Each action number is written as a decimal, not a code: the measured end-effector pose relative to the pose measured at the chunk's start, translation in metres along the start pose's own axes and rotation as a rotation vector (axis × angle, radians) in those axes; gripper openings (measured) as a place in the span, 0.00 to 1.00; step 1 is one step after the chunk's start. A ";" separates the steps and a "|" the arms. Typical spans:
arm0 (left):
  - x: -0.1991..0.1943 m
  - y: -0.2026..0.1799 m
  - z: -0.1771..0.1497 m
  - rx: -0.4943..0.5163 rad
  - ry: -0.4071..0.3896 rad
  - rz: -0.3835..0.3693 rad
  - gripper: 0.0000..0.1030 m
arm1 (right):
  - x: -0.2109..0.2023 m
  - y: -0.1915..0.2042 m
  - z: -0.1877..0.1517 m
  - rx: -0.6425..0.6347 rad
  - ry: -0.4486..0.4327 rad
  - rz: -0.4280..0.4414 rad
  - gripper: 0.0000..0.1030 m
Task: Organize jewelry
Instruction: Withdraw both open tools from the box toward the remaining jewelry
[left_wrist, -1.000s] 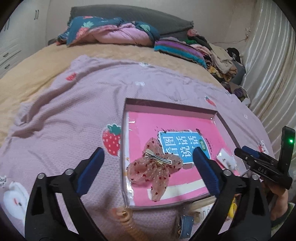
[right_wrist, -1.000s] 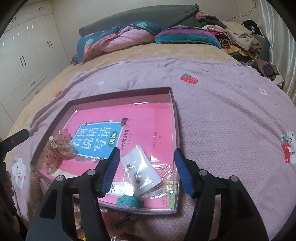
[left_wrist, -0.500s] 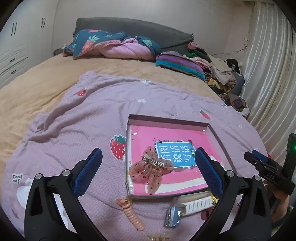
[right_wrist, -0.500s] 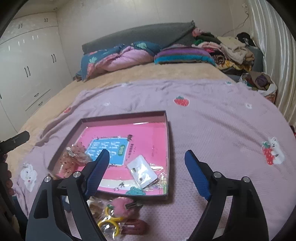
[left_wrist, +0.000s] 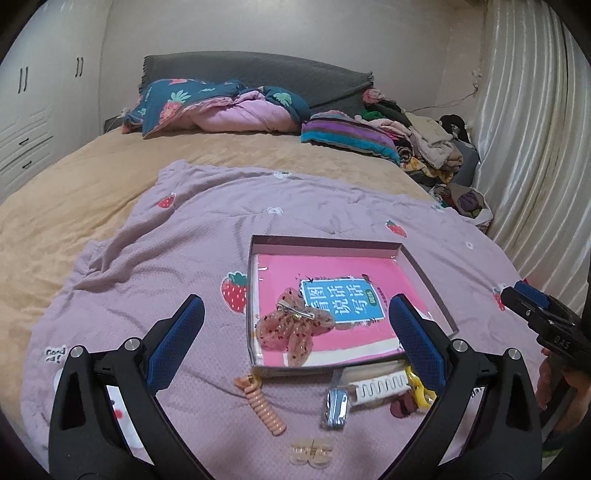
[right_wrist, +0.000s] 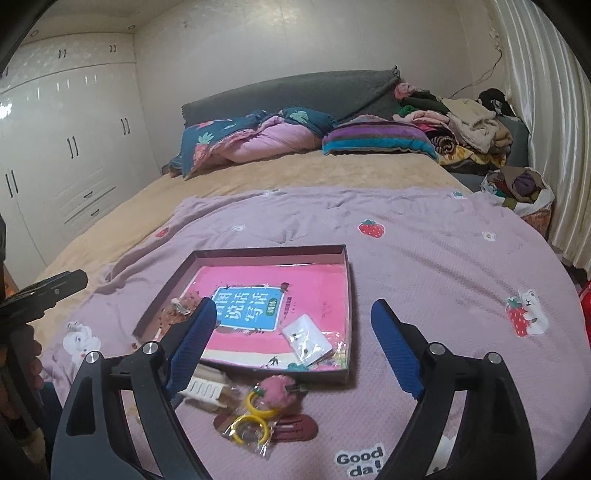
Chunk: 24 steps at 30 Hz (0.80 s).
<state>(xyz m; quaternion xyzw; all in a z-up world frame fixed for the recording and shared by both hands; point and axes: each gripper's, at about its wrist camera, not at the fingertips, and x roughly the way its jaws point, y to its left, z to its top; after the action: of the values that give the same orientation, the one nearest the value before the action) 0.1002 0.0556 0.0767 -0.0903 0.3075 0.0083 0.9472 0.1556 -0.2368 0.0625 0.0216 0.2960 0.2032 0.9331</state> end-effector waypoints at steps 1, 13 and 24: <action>-0.002 -0.001 -0.002 0.004 0.003 0.000 0.91 | -0.003 0.001 -0.001 -0.002 0.000 0.001 0.83; -0.015 -0.005 -0.025 0.032 0.034 -0.003 0.91 | -0.020 0.016 -0.018 -0.026 0.016 0.012 0.86; -0.019 -0.006 -0.037 0.049 0.052 -0.011 0.91 | -0.032 0.026 -0.038 -0.058 0.047 0.032 0.87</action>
<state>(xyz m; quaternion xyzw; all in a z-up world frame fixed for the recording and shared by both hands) 0.0633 0.0439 0.0594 -0.0688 0.3315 -0.0068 0.9409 0.1009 -0.2286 0.0531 -0.0053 0.3117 0.2271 0.9226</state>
